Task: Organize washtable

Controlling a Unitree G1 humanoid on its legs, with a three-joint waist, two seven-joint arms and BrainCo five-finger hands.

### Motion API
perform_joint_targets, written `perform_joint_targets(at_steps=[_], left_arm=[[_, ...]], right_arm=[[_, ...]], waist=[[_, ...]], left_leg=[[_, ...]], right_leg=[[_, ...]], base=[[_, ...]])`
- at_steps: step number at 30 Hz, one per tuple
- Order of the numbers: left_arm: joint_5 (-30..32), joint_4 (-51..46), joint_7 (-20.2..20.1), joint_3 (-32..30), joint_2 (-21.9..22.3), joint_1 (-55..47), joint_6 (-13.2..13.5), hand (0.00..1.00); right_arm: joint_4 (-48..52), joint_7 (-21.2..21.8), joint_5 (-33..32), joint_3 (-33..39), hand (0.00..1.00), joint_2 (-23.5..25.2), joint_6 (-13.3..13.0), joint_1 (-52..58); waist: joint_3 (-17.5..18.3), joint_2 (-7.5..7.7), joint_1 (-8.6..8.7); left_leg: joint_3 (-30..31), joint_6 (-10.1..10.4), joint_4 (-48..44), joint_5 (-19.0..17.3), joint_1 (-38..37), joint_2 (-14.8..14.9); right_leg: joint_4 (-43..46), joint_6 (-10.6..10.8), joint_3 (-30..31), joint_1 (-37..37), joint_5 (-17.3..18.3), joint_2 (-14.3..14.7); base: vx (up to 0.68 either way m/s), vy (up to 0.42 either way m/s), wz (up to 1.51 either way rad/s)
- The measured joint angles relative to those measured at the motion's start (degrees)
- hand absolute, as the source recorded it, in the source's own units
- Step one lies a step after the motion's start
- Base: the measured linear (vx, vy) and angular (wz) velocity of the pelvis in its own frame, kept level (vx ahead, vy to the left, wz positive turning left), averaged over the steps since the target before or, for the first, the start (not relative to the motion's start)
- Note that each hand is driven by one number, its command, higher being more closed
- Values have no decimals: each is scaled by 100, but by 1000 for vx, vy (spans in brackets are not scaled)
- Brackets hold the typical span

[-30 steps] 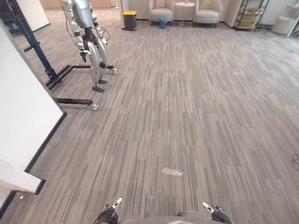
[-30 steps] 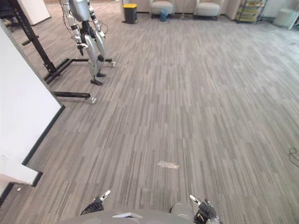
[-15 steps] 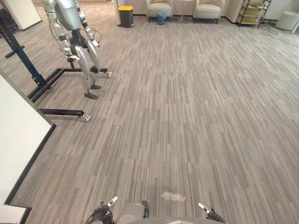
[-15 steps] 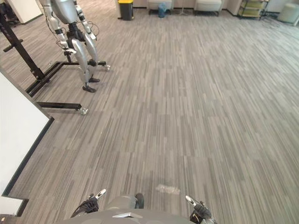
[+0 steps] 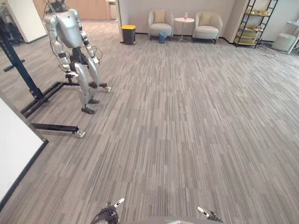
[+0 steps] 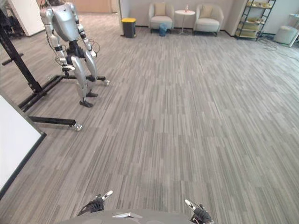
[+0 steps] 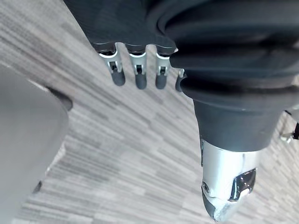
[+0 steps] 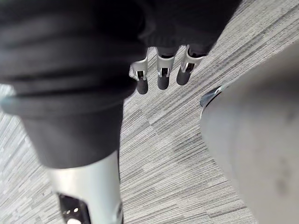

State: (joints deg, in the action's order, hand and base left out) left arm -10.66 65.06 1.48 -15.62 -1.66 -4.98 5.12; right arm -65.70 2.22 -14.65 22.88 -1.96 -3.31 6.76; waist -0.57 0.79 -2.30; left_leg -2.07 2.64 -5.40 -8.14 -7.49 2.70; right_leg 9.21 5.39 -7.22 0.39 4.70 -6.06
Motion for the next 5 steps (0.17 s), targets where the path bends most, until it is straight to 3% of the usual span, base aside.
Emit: perform_joint_targets(at_steps=[2,5], left_arm=[[-2,86,-20,7,21,-2,-4,0],[-3,206,-86,39,-8,20,24,0]], right_arm=[[-23,0,2,32,0,-54,5,0],[-213,4,6,25,0,-91,18,-55]], waist=[[42,-79,19],[48,-67,-6]], left_leg=[[113,75,161,49,-163,132],[163,112,272,68,-281,253]], right_leg=[[-156,-27,-113,200,-19,140],[-431,-129,-175,393,-82,298]], base=[[97,-173,26],[20,-97,11]])
